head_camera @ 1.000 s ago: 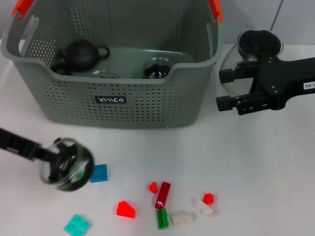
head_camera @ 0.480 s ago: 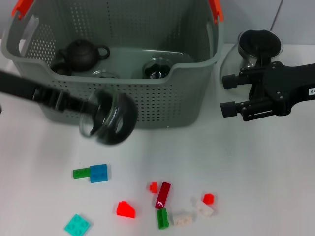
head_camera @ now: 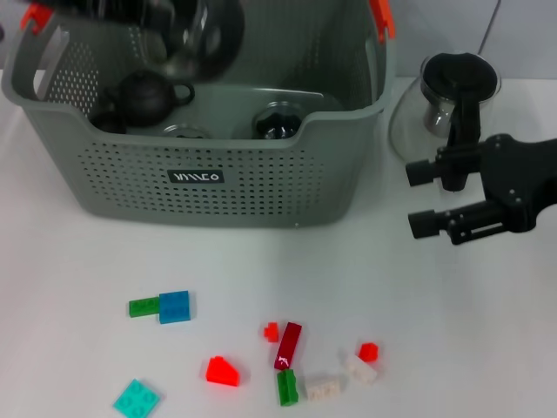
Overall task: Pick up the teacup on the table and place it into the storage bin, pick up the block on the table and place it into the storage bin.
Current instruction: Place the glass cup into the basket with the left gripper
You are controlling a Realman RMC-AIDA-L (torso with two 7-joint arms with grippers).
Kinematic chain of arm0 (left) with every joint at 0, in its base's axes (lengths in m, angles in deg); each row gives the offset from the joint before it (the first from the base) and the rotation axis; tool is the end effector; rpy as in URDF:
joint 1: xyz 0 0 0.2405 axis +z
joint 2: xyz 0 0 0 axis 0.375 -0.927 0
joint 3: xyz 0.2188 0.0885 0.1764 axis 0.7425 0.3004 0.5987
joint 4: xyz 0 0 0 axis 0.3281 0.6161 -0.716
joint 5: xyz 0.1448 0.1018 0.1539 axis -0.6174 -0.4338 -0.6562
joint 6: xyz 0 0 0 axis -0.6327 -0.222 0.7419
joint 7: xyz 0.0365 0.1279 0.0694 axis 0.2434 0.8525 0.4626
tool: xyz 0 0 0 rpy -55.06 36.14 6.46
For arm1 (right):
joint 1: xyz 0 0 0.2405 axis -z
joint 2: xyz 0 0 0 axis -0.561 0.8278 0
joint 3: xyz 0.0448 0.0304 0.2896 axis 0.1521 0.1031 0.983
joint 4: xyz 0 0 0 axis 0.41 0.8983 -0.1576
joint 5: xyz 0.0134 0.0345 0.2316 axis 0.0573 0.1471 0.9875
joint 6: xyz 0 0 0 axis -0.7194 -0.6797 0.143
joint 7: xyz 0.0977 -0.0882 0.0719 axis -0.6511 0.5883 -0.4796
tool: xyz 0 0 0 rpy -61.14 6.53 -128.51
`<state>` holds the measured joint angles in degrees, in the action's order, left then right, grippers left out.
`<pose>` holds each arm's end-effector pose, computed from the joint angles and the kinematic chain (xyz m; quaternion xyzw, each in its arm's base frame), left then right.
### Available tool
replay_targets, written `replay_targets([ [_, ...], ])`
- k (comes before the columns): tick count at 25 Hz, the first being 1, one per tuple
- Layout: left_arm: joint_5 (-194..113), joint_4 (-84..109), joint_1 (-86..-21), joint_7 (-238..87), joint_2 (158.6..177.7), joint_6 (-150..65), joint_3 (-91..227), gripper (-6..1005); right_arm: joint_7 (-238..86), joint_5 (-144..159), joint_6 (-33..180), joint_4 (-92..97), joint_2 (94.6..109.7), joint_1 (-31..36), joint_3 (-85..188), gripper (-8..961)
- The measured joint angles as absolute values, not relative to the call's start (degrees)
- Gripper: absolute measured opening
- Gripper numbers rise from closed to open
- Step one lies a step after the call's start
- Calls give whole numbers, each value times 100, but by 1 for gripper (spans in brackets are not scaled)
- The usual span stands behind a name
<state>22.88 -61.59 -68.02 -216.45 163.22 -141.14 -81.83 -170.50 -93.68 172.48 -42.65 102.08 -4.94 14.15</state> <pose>-0.1696 0.4374 0.1512 -0.8973 -0.3905 -0.1411 0.1500 0.2254 0.3927 0.0430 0.9682 -0.1629 -0.1890 0.0166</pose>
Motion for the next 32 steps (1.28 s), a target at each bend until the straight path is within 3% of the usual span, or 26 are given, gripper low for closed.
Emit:
replay_targets([
  [6, 1725, -5431, -7131, -21686, 16130, -12516, -7422, 43, -17048, -9426, 17359, -4136, 10147, -453, 1416, 855],
  [13, 634, -4388, -7674, -21734, 16219, -10800, -6674, 42, -17115, -9426, 17376, -4105, 10100, -446, 1435, 854],
  [16, 138, -4027, -7885, -21734, 16350, -10309, -6529, 42, -17155, -9426, 17377, -4084, 10087, -446, 1440, 854],
  [26, -994, -4037, -8012, -21729, 17049, -9863, -6236, 43, -17178, -9425, 17333, -4084, 10089, -517, 1452, 855],
  [32, -1017, -4011, -7963, -21734, 17205, -9709, -6001, 42, -17214, -9418, 17322, -4085, 10097, -551, 1454, 854],
])
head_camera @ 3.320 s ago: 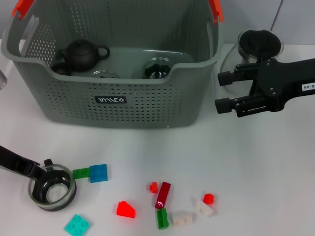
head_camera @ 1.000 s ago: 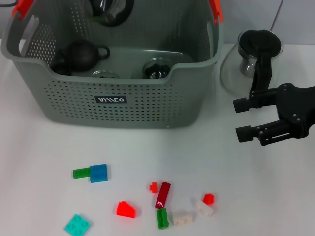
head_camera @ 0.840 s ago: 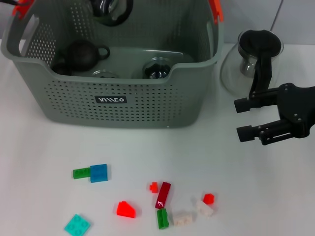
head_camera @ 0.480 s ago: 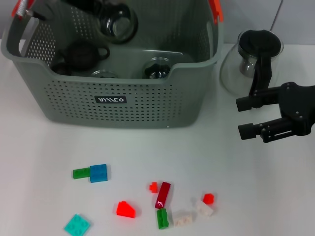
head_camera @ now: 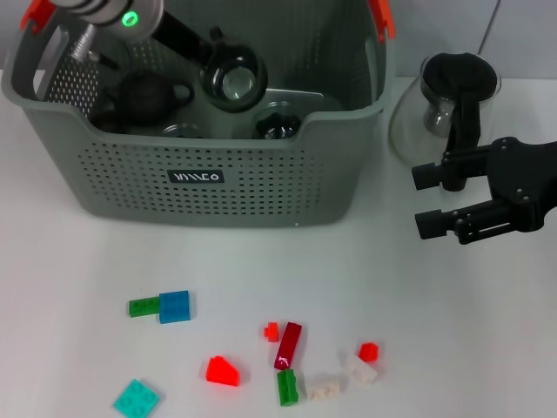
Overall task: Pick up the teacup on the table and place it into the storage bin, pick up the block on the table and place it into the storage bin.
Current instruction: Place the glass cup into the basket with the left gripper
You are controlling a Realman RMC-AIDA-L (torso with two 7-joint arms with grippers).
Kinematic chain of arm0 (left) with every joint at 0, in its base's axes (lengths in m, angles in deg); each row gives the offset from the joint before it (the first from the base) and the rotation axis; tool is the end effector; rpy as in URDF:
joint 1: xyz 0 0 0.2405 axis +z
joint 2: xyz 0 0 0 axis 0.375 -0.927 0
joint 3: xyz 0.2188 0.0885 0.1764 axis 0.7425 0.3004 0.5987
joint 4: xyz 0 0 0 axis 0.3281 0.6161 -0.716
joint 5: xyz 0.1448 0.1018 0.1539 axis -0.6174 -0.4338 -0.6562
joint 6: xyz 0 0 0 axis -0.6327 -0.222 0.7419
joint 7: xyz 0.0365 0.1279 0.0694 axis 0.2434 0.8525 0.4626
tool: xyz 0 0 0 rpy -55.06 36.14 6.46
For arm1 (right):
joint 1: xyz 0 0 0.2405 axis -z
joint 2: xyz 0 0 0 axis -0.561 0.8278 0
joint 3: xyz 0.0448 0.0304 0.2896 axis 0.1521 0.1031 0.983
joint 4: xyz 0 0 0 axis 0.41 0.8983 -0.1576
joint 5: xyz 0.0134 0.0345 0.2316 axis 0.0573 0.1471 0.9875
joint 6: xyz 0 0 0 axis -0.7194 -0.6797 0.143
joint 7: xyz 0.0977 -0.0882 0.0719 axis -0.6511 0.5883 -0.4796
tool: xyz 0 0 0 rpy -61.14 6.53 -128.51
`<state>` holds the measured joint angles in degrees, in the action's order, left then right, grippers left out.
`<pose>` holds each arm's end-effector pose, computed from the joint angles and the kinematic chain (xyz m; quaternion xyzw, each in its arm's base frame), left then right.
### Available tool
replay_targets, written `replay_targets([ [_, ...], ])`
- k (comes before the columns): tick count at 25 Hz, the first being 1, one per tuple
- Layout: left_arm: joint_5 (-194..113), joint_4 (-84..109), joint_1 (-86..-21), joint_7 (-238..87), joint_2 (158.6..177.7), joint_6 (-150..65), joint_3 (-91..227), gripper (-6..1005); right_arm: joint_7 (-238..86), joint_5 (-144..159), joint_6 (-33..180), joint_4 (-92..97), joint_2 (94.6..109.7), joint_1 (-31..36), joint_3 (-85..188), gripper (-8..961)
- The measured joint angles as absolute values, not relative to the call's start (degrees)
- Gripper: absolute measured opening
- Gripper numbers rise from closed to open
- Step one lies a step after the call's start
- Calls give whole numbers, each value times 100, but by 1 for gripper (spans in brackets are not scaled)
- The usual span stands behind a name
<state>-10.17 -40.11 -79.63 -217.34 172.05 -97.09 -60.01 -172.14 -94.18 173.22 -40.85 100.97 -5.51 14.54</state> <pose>-0.1563 0.5353 0.0038 -0.8829 -0.3047 0.0743 0.3495 0.2288 0.3935 0.0472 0.9651 -0.1835 -0.1851 0.0266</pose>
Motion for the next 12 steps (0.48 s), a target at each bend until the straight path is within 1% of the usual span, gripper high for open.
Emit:
replay_targets([
  [6, -1202, -4010, -7926, -21736, 17354, -9641, -5916, 42, -17209, -9392, 17316, -4085, 10104, -533, 1463, 854],
  [12, -1416, -4035, -7917, -21736, 17478, -9622, -5803, 75, -17191, -9389, 17316, -4089, 10112, -505, 1475, 854],
])
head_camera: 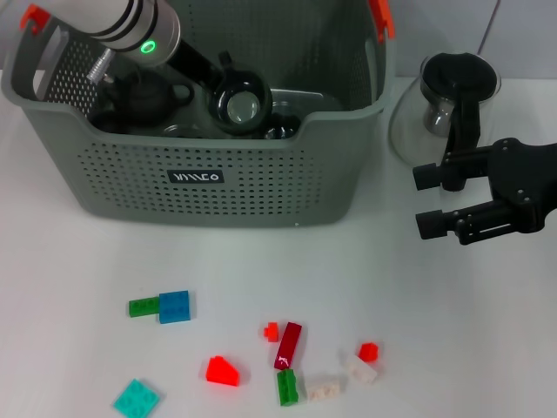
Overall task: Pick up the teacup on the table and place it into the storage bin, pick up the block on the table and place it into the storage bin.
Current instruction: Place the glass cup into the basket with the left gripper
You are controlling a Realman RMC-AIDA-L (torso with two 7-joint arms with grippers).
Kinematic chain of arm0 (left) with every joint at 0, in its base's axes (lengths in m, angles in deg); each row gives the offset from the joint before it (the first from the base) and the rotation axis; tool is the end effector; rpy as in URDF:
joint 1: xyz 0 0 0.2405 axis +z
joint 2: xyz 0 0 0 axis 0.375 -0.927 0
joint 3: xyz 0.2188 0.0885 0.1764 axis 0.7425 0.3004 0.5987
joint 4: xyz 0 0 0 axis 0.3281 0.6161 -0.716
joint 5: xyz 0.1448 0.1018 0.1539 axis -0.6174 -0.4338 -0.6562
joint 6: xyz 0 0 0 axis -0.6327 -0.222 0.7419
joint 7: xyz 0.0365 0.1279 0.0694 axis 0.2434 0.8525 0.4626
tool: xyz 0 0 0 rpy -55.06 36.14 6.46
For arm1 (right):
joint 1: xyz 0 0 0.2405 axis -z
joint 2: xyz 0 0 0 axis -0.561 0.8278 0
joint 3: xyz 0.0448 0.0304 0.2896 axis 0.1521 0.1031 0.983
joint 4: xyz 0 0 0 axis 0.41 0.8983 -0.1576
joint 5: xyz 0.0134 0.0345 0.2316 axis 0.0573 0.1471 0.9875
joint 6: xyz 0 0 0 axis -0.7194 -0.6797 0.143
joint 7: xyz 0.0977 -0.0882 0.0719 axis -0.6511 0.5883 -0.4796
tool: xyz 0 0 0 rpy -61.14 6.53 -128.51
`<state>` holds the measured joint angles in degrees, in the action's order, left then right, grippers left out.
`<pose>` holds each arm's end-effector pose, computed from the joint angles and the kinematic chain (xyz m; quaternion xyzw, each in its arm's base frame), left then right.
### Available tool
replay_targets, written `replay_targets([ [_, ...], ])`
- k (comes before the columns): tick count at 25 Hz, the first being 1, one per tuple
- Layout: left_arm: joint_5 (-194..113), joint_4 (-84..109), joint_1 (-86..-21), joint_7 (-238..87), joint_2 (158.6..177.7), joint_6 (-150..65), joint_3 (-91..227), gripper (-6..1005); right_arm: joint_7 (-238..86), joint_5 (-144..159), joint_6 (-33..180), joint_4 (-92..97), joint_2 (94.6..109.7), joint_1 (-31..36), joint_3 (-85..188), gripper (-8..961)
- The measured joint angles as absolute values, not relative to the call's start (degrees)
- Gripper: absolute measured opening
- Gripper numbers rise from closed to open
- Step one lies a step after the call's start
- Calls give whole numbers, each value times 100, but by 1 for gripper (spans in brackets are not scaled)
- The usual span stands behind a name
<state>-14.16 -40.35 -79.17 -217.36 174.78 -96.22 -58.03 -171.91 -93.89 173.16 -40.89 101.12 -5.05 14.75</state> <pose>-0.1573 0.5260 -0.0196 -0.8875 -0.2845 0.1050 0.3468 0.2310 0.3919 0.0470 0.9640 -0.1850 -0.1896 0.0243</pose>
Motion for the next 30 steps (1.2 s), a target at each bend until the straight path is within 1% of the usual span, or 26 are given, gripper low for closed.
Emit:
replay_targets([
  [24, -1456, -4017, -7865, -21669, 17556, -9624, -5764, 209, -17168, -9389, 17319, -4100, 10139, -439, 1530, 854],
  [30, -1455, -4137, -7823, -21686, 17564, -9618, -5784, 474, -17161, -9389, 17354, -4105, 10140, -426, 1603, 855],
])
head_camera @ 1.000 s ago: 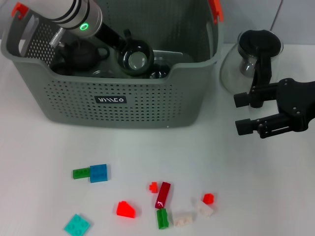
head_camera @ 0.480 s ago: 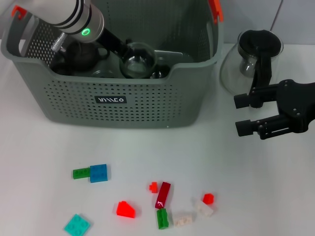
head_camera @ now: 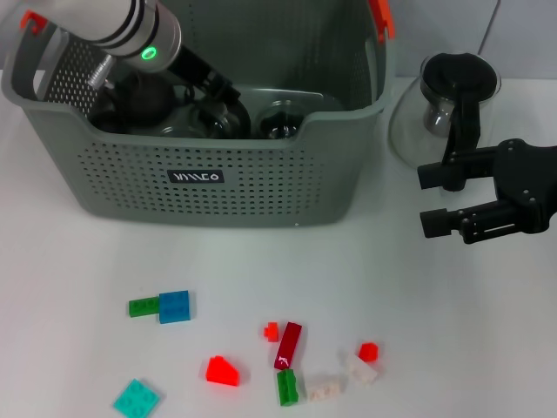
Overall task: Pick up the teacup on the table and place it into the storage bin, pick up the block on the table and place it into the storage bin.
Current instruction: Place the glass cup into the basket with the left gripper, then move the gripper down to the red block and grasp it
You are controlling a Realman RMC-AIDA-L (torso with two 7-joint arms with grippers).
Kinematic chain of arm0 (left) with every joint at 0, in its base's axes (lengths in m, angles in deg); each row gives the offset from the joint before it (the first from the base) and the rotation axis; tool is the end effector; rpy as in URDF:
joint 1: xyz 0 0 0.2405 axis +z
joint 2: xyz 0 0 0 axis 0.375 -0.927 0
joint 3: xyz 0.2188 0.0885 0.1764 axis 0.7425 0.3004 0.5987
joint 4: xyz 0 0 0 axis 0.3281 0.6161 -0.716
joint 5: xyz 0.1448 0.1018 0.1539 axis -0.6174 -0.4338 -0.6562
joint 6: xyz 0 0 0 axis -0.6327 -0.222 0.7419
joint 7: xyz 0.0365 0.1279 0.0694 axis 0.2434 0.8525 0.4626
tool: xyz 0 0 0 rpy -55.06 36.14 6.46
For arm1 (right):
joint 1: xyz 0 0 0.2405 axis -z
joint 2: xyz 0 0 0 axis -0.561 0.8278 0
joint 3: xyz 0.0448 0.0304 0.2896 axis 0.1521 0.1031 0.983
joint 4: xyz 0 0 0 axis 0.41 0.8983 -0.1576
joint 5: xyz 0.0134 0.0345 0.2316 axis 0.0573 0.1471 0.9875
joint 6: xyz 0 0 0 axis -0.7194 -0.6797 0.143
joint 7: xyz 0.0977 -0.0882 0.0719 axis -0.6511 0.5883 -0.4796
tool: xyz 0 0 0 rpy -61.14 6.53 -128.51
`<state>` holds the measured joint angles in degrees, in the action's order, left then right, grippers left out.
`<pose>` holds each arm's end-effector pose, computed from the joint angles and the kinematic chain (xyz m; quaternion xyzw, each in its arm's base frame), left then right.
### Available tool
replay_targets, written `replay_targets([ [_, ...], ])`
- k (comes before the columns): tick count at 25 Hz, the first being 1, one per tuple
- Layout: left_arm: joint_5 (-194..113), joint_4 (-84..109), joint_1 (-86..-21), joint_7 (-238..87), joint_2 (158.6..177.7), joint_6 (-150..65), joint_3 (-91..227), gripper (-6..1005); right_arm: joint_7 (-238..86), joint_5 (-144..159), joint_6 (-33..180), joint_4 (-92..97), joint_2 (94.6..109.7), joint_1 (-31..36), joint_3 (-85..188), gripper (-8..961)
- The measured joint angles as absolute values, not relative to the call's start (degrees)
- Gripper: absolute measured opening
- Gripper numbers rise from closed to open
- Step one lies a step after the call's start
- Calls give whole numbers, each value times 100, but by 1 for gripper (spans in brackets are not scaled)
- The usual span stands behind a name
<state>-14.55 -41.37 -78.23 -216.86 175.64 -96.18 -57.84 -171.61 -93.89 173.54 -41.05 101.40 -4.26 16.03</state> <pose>-0.1599 0.5217 -0.0236 -0.8887 -0.2815 0.1065 0.3460 0.2359 0.3885 0.0487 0.9612 -0.1900 -0.1990 0.0193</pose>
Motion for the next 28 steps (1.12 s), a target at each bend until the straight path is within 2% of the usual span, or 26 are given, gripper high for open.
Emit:
replay_targets([
  [5, -1393, -5139, -7472, -21723, 17710, -9824, -5835, 671, -17142, -9389, 17344, -4103, 10131, -418, 1611, 854],
  [9, -1065, -6008, -7149, -21728, 17760, -10271, -5845, 724, -17120, -9384, 17329, -4105, 10130, -423, 1611, 854],
  [16, 1410, -7253, -6247, -21215, 17670, -11628, -6375, 816, -17073, -9373, 17325, -4105, 10121, -440, 1612, 855],
  [28, 4446, -6796, -5219, -19428, 17574, -14420, -8174, 811, -16867, -9378, 17337, -4085, 10121, -428, 1612, 854],
])
